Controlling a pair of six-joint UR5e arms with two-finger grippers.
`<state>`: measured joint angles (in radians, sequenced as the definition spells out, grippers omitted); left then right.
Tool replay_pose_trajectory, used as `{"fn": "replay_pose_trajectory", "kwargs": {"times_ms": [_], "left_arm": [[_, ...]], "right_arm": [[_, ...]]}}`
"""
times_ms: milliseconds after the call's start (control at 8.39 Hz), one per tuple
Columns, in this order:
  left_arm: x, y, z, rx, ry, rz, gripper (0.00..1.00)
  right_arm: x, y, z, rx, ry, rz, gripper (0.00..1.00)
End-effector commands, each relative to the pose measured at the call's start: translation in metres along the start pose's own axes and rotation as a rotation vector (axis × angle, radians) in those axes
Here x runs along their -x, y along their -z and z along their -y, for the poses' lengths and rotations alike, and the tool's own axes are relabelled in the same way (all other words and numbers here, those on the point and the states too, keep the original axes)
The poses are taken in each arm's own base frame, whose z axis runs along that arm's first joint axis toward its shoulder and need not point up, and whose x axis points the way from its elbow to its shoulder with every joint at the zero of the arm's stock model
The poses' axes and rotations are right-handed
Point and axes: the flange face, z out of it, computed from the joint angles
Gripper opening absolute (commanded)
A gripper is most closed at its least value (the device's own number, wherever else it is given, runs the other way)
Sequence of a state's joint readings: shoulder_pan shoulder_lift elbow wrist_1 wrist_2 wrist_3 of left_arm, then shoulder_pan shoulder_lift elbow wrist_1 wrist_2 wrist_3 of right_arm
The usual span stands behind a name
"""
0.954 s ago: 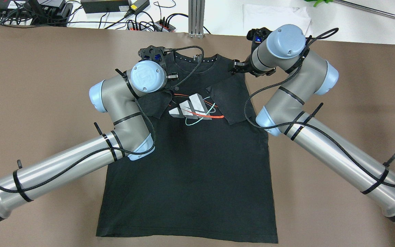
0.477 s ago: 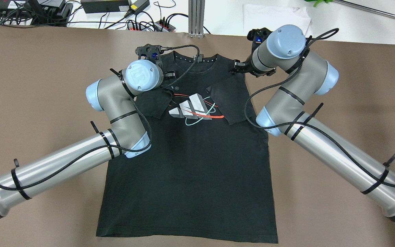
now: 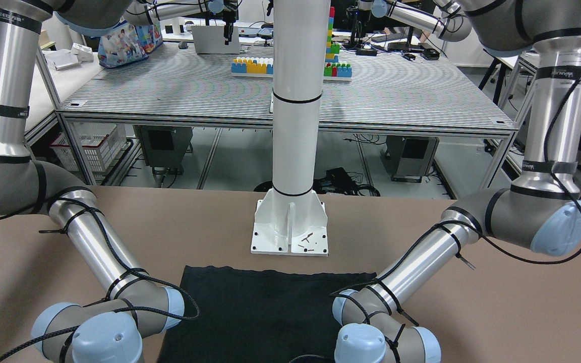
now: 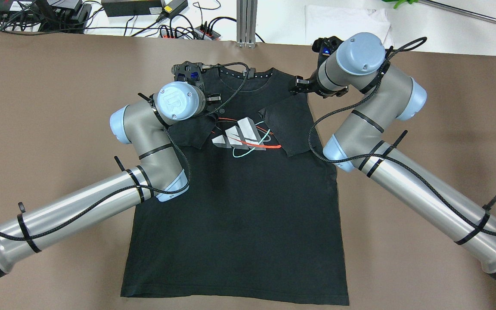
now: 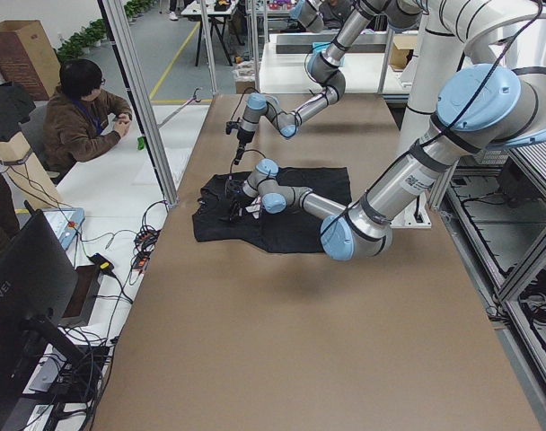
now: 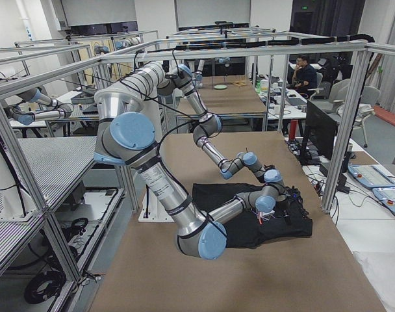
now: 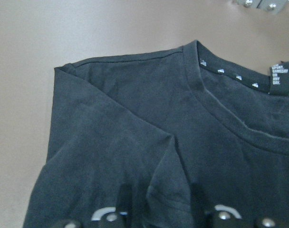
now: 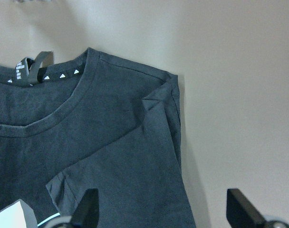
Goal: Fold clothes
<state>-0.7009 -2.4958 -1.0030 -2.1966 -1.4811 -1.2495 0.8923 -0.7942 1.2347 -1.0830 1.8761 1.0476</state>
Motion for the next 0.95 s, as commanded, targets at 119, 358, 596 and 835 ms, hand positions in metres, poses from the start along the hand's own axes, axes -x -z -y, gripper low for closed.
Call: {"fn": "replay_pose_trajectory", "kwargs": {"times_ms": [119,358,596,835], "left_arm": [[0.0,-0.008,-0.016,0.016,-0.011,0.003,0.46],[0.001,-0.013,-0.017,0.014,-0.009,-0.014,0.24],[-0.008,-0.007,-0.014,0.009,-0.002,-0.028,0.0],[-0.024,0.002,-0.008,0.004,0.014,-0.047,0.0]], "right_arm": [[-0.003,-0.001,0.0,0.0,-0.001,-0.004,0.94],[-0.002,0.0,0.0,-0.007,0.0,-0.004,0.94],[-0.002,0.0,0.0,-0.007,0.0,-0.004,0.94],[-0.006,-0.002,-0.002,-0.004,-0.002,-0.009,0.94]]}}
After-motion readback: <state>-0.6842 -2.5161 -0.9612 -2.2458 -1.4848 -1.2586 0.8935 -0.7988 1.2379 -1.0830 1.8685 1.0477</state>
